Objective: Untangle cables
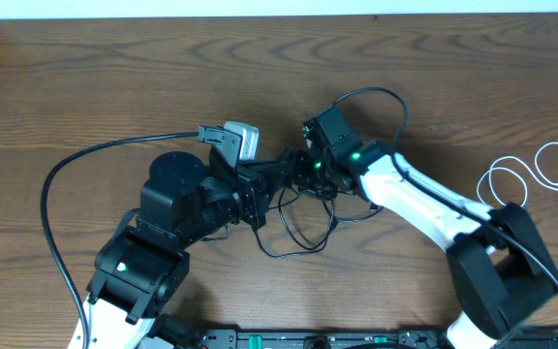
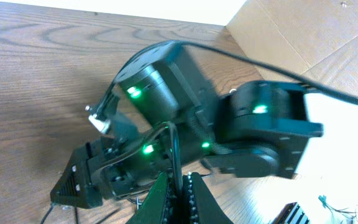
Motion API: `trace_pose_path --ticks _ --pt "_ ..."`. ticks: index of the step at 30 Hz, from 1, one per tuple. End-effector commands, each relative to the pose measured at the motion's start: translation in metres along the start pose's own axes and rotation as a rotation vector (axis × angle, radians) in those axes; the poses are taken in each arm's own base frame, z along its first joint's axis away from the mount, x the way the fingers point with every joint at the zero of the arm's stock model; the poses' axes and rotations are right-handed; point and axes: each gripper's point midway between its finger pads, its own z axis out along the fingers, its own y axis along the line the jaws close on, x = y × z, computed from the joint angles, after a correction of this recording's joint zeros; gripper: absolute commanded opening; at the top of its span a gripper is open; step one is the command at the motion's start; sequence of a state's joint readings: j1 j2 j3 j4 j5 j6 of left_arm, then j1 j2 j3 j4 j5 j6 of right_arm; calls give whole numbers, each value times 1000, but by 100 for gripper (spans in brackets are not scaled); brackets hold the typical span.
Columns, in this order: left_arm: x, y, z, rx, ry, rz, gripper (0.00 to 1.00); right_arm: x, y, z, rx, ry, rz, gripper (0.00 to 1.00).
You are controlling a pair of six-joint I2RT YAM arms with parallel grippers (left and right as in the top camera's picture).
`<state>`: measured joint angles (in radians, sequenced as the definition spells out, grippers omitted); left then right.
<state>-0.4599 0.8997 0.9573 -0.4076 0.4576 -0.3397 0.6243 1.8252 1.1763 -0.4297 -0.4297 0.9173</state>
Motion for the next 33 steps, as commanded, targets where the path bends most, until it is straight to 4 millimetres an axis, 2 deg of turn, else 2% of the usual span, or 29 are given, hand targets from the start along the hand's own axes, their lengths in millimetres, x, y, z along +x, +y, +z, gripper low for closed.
trace_pose_path --ticks 1,4,6,11,16,19,22,25,27,28,30,31,33 --pt "-10 -7 -8 14 -32 29 7 2 -6 25 12 24 36 56" --pt "-9 -7 -8 13 -29 27 7 -6 0 33 -21 0 17 49" --pt "-8 -6 -7 10 -22 24 8 -11 5 34 -44 -17 4 41" --pt "8 2 -7 -23 42 -6 7 -20 16 33 -85 -57 -134 1" --pt "37 17 -3 -74 157 -60 8 -30 30 29 -119 -123 -448 1" --pt "56 25 -1 -104 242 -99 8 -43 46 14 -156 -192 -574 1" --pt "73 33 3 -133 320 -136 8 -64 72 -21 -223 -296 -613 1" --pt "84 41 9 -157 379 -163 8 -85 101 -71 -294 -428 -646 1" --pt "90 46 14 -171 410 -178 7 -91 120 -107 -350 -505 -676 1" --pt "93 48 17 -176 424 -184 8 -90 130 -127 -385 -543 -697 1" --pt "97 52 21 -185 444 -194 8 -86 142 -154 -426 -585 -723 1" --pt "101 56 25 -194 465 -203 8 -77 151 -178 -460 -612 -751 1" --pt "105 59 30 -203 486 -213 8 -65 161 -199 -496 -630 -804 1"
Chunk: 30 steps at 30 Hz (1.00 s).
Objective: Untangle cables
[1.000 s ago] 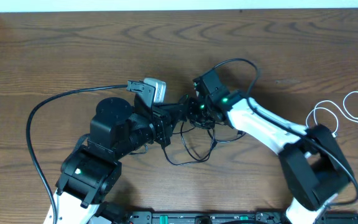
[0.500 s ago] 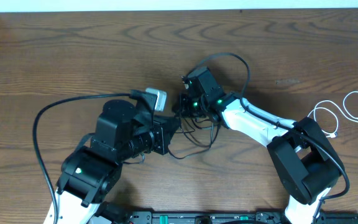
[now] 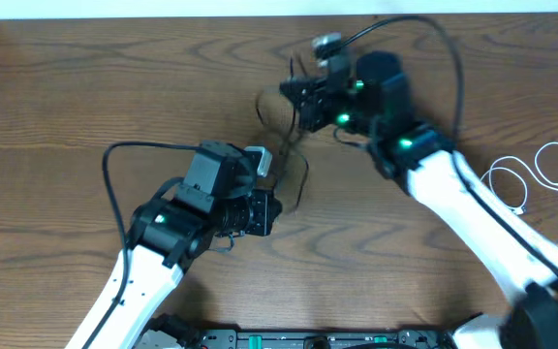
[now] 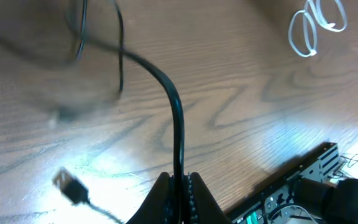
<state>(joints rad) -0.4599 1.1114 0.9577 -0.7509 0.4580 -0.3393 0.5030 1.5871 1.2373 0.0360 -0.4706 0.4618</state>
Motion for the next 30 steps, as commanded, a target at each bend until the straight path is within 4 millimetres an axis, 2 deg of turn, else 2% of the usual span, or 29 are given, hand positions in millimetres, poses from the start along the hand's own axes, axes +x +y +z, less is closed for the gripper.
trace_pose_path --ticks 1,5,7,9,12,18,24,26,30 --pt "-2 3 8 -9 28 0 8 -24 42 -30 -98 -48 -105 1" --pt "1 10 20 -28 70 -20 8 -30 54 -51 -83 -66 -188 1" --pt "2 14 25 -39 89 -29 8 -30 48 -60 -35 -62 -216 1" --pt "4 16 29 -46 105 -37 8 -29 33 -67 52 -52 -227 1" --pt "5 21 35 -62 123 -46 8 -25 -3 -81 219 -25 -204 1" --pt "7 51 35 -222 122 -55 8 -22 -75 -117 477 11 -108 1" --pt "18 100 14 -512 137 -54 8 -21 -150 -178 767 -6 49 1" --pt "22 116 3 -622 141 -58 8 -18 -178 -209 886 -21 124 1" --pt "24 134 -12 -756 122 -82 7 -8 -213 -259 1059 -45 250 1"
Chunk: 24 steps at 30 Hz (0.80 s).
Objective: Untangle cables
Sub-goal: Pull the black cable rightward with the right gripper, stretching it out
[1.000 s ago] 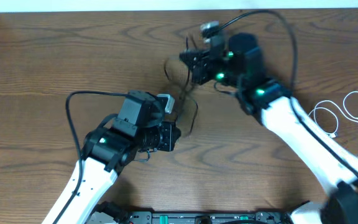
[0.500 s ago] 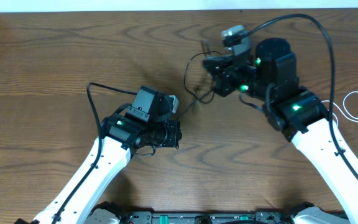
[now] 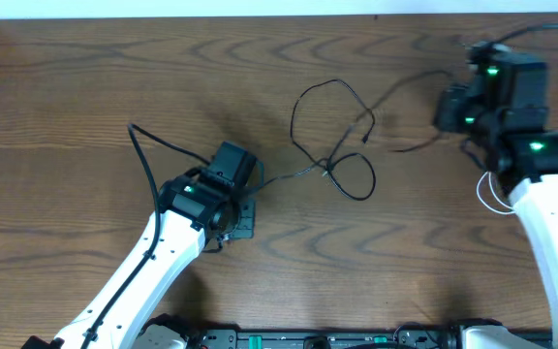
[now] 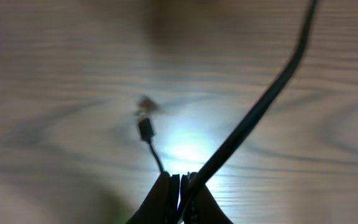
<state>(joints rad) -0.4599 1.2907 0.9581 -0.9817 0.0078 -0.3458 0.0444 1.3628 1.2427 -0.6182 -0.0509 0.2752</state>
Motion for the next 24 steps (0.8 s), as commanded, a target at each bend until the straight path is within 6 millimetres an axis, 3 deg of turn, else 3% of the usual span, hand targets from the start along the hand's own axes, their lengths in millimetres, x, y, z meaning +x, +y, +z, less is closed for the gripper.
trace_pose_path --ticks 1,4,6,14,18,24 --pt "-13 35 -6 -198 -77 -51 8 -10 -64 -14 205 -41 141 1" --pt "-15 40 -7 -219 -90 -91 8 -6 -100 -20 278 -26 208 1" --pt "-16 46 -7 -223 -92 -148 7 -3 -134 -30 349 -21 275 1" --pt "-18 71 -7 -246 -83 -286 7 7 -221 -65 522 -60 484 1" --pt "-17 87 -7 -255 -75 -380 8 24 -267 -91 642 -81 637 1" --pt "-16 105 -8 -264 -73 -518 8 48 -303 -108 723 -65 771 1"
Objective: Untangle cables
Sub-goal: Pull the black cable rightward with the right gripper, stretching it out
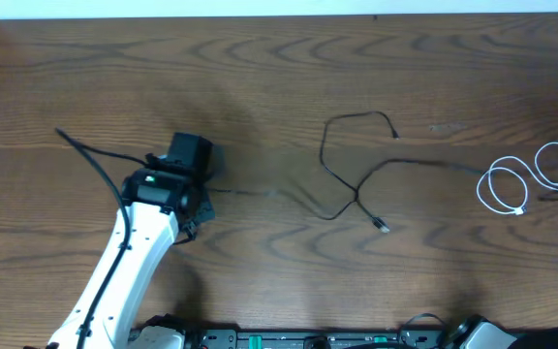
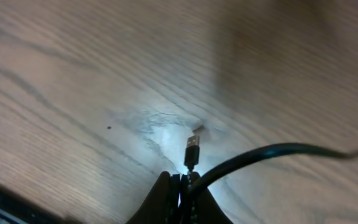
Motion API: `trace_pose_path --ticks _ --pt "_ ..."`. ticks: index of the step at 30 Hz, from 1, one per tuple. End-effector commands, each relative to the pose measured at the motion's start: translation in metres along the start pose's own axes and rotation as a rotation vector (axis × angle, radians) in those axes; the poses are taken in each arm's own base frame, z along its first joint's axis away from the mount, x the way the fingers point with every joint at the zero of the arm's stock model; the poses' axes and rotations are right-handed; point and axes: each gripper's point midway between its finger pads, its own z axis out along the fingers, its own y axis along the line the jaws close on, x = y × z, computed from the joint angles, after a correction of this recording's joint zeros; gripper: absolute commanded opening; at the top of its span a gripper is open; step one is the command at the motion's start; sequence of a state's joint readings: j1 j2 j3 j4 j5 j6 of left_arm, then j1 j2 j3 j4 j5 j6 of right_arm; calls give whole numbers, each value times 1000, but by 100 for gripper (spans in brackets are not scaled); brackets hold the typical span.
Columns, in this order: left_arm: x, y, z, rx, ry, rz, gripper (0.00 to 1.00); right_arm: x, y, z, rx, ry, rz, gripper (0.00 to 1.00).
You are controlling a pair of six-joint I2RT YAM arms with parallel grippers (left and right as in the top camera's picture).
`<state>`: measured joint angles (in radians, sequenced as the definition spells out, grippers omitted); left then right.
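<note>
Two thin black cables point(image 1: 356, 192) lie crossed at mid-table. One loops up to an end point(image 1: 392, 130) and down to a plug point(image 1: 384, 228). A strand point(image 1: 260, 192), blurred, runs left to my left gripper point(image 1: 200, 202). In the left wrist view my left gripper point(image 2: 182, 178) is shut on a black cable point(image 2: 272, 151) that sweeps off to the right, and a short end with a USB plug point(image 2: 192, 148) sticks out past the fingertips just above the wood. My right gripper is out of view.
A coiled white cable point(image 1: 511, 189) lies at the right edge of the wooden table point(image 1: 260, 78), with a second white loop beside it. The left arm's own thick black lead point(image 1: 90, 151) arches out to its left.
My left gripper has moved further left with the black cable still in it. The right arm has left the overhead view. The black cables now lie more stretched out, with the loop opened.
Both grippers were close together over a tangle of black cable at mid-table. Then they stood apart, the right at the far centre and the left nearer, cable strung between. Later the right was at the far right. Now only the left holds cable.
</note>
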<state>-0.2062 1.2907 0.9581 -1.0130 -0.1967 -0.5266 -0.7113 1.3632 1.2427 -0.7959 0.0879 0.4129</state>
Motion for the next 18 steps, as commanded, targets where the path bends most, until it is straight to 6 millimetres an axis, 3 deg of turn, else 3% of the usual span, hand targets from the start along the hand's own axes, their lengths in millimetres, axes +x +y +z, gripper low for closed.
trace_pose_path --ticks 1,4,7,13,17,18 --pt "-7 13 0 -24 -3 -128 8 -7 -24 5 59 -4 104 1" --pt "-6 21 2 -33 19 -206 8 -8 -31 11 68 4 152 1" --pt "-3 16 3 14 56 -227 8 -8 -25 15 41 13 153 1" --pt "3 -11 -1 162 113 -158 7 -11 21 21 -188 32 44 1" --pt "4 -30 -5 275 133 -96 7 -5 55 21 -328 50 -69 35" --pt "4 -34 -6 295 134 -83 8 -2 60 22 -346 62 -86 39"
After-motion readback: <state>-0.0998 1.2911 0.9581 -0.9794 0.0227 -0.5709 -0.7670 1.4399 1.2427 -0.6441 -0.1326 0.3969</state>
